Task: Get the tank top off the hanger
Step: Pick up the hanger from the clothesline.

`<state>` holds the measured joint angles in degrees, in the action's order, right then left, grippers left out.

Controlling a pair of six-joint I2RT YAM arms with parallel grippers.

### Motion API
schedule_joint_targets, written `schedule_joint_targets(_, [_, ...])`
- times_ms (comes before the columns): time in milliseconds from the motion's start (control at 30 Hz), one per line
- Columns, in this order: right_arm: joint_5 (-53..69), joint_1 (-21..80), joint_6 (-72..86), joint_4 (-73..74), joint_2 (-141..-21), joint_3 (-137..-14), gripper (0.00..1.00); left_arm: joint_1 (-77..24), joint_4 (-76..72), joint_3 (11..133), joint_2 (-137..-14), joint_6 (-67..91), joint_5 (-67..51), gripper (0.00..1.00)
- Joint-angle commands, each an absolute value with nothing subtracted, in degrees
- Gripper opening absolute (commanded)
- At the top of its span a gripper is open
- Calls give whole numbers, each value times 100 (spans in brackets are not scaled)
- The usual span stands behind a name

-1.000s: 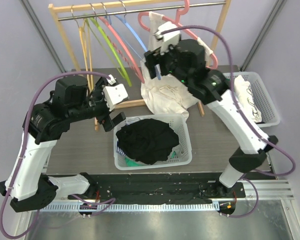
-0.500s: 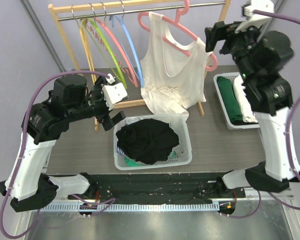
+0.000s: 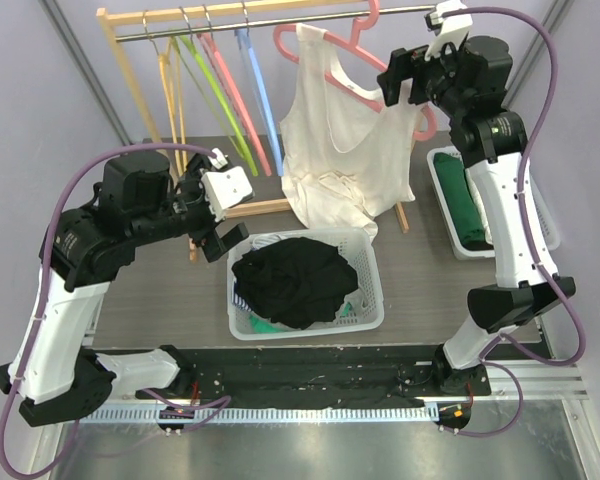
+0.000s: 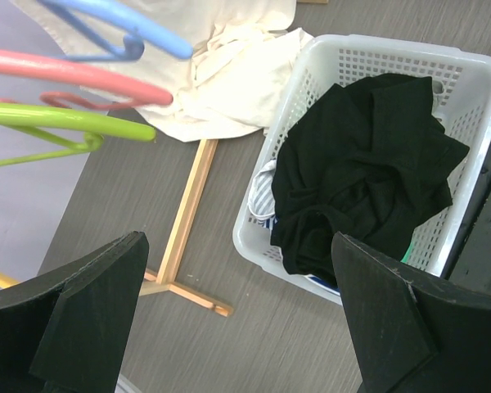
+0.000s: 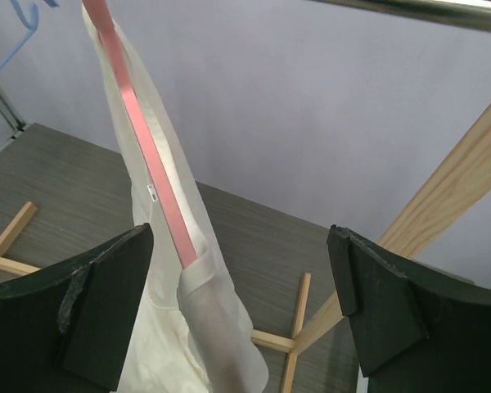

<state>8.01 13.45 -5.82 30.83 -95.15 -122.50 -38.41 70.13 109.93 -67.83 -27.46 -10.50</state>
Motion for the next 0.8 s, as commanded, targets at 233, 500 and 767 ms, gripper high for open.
schedule_joint_targets(233, [2223,1301,-185,2786,-9264,-12094,68,-3744,6935,11057,-6715,-2795,-1002,100])
schedule_joint_targets(500, [2698,1318,219,2857,-9273,-12041,19,-3718,6926,11057,-6741,-2795,-993,100])
schedule_joint_targets(767, [2778,1467,203,2952,-9316,-12303,6,-3674,6917,11039,-6741,-2795,-1011,100])
